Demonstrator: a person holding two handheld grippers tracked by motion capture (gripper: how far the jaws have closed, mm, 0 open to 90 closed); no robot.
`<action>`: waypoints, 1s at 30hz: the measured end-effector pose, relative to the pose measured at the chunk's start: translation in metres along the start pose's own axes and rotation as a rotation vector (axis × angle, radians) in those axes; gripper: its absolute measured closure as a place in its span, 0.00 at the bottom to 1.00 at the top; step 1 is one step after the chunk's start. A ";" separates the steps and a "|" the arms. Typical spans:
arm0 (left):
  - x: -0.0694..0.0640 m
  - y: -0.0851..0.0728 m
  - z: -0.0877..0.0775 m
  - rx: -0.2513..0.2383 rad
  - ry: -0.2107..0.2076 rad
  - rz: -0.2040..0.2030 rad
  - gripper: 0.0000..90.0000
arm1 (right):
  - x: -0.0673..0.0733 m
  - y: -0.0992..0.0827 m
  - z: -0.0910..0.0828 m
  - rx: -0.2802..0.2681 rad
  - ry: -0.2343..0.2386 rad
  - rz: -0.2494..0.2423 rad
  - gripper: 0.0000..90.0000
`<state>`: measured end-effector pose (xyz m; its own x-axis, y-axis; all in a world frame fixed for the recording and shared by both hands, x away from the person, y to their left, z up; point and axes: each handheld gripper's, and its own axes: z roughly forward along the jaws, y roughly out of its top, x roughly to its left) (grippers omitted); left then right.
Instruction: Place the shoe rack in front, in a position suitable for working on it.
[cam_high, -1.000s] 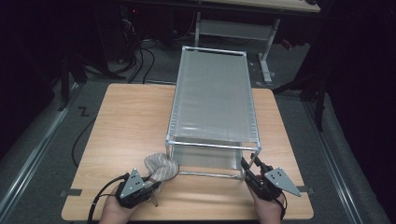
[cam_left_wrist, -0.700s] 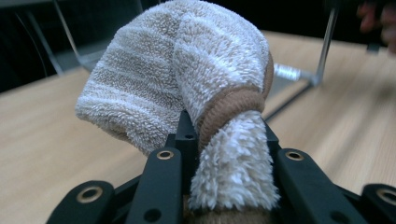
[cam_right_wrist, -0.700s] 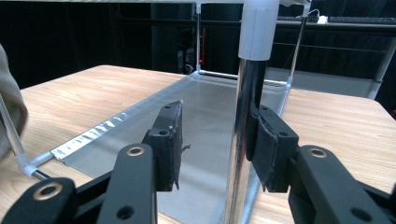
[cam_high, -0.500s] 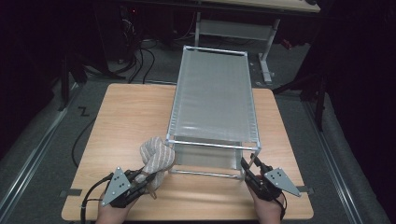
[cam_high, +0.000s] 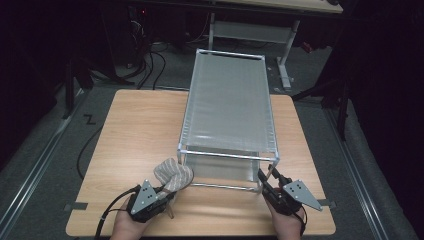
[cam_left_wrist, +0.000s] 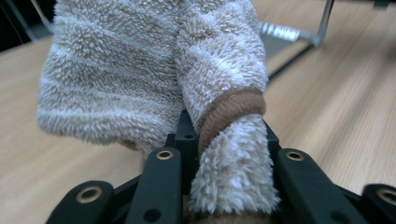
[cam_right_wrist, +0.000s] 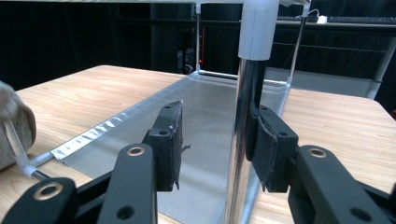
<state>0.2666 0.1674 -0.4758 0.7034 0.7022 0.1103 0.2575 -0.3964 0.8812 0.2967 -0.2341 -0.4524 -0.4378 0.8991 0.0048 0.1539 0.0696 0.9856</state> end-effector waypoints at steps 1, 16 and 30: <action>-0.002 -0.003 0.006 0.044 0.006 0.012 0.79 | 0.000 0.000 0.000 -0.001 0.000 -0.001 0.64; 0.004 -0.016 0.011 0.134 0.007 -0.043 0.79 | -0.001 0.000 0.000 -0.002 0.003 0.001 0.64; 0.048 -0.030 -0.013 0.078 0.192 -0.197 0.79 | -0.001 0.001 -0.001 -0.009 0.005 -0.001 0.64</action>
<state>0.2835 0.2206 -0.4909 0.4983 0.8664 0.0317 0.4323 -0.2800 0.8572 0.2959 -0.2354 -0.4513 -0.4421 0.8969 0.0042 0.1452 0.0670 0.9871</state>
